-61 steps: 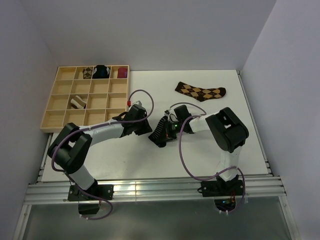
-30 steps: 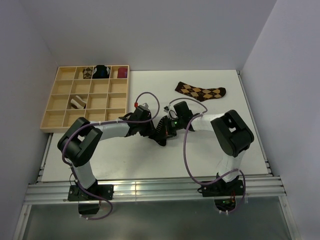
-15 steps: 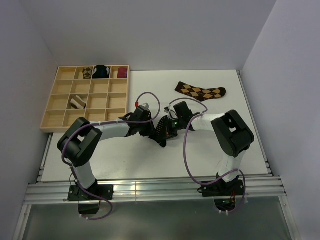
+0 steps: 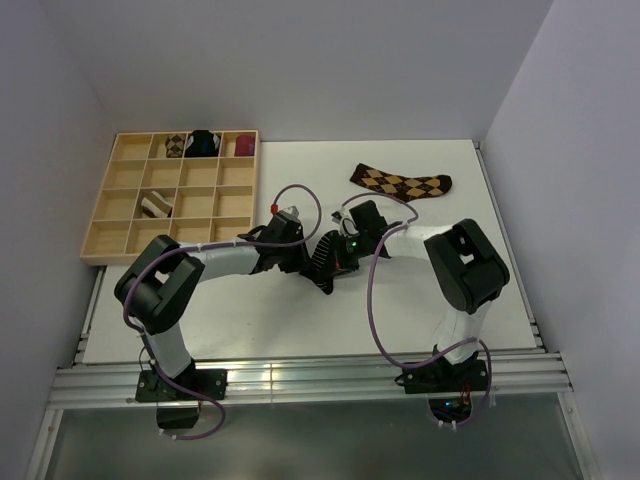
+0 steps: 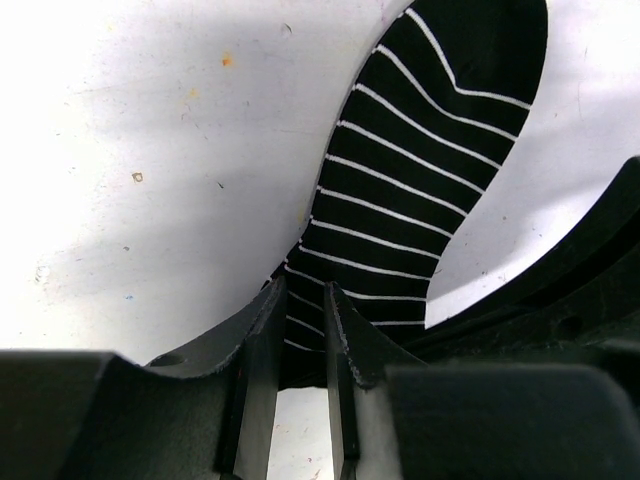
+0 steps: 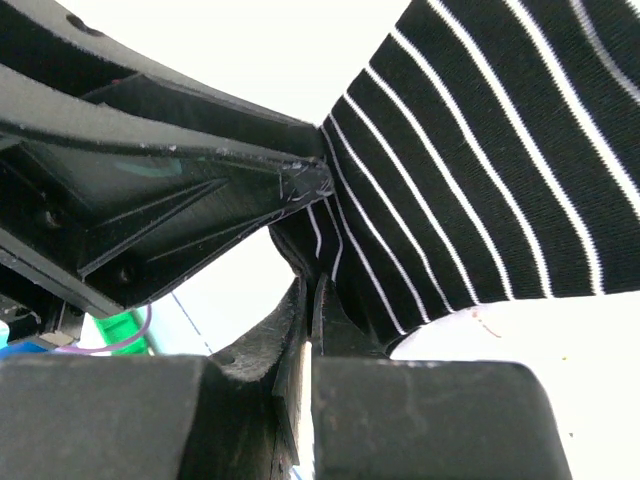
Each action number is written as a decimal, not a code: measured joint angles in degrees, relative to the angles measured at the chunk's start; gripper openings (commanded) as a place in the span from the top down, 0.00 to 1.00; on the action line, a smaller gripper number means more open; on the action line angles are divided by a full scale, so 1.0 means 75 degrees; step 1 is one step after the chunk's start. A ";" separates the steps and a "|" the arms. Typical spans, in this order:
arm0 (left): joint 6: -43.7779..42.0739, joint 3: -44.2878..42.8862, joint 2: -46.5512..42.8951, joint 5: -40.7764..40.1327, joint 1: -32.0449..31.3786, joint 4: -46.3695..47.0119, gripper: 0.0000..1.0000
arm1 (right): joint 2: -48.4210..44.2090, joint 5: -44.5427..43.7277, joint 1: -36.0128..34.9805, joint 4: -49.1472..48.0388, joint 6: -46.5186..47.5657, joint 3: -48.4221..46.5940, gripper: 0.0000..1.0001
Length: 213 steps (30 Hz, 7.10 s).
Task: Roll the socks
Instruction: Roll the sock at the center of the board.
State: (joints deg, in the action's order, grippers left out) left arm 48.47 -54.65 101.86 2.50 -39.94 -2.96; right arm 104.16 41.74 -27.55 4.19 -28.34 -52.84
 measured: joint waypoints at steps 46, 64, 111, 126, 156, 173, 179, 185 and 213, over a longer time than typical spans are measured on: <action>0.2130 0.1848 -0.1591 -0.0676 -0.0087 0.0283 0.58 | 0.0504 -0.0350 0.0044 -0.0020 -0.0050 -0.0254 1.00; 0.2331 0.0924 -0.0606 -0.0819 -0.0114 0.0361 0.69 | 0.0539 -0.0277 0.0041 -0.0105 -0.0079 -0.0254 1.00; -0.0111 -0.0490 -0.0041 -0.1204 0.0117 -0.1507 0.76 | -0.2072 -0.6577 -0.4508 -0.1807 0.4377 0.1612 0.57; -0.0315 -0.0493 -0.0041 -0.0938 0.0251 -0.1510 0.76 | -0.0854 -0.8116 -0.4893 -0.1728 0.5045 0.0903 0.57; -0.0507 -0.0548 -0.0032 -0.0933 0.0458 -0.1545 0.69 | -0.0699 -0.6012 -0.3599 -0.1617 0.4197 0.0653 1.00; -0.0017 -0.0181 -0.0647 -0.1128 0.0344 -0.1880 0.32 | -0.0335 -0.0213 -0.0997 -0.1702 0.1670 0.0624 1.00; 0.0560 0.0262 -0.1489 -0.1177 0.0414 -0.1821 0.29 | 0.0297 0.0816 -0.0711 -0.1990 0.0743 0.0402 1.00; 0.1070 0.0557 -0.1801 -0.1110 0.0414 -0.1574 0.33 | 0.0530 0.1384 -0.0545 -0.2419 0.0050 0.0402 1.00; 0.2002 0.0568 -0.0833 -0.0536 0.0420 -0.1297 1.00 | 0.0530 0.1300 -0.0306 -0.3092 -0.0536 0.0866 1.00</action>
State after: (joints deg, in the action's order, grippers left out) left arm 63.48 -50.39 95.61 -1.52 -36.80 -12.69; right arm 108.14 51.48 -29.85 -19.00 -32.36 -46.35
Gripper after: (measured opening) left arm 0.041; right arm 0.017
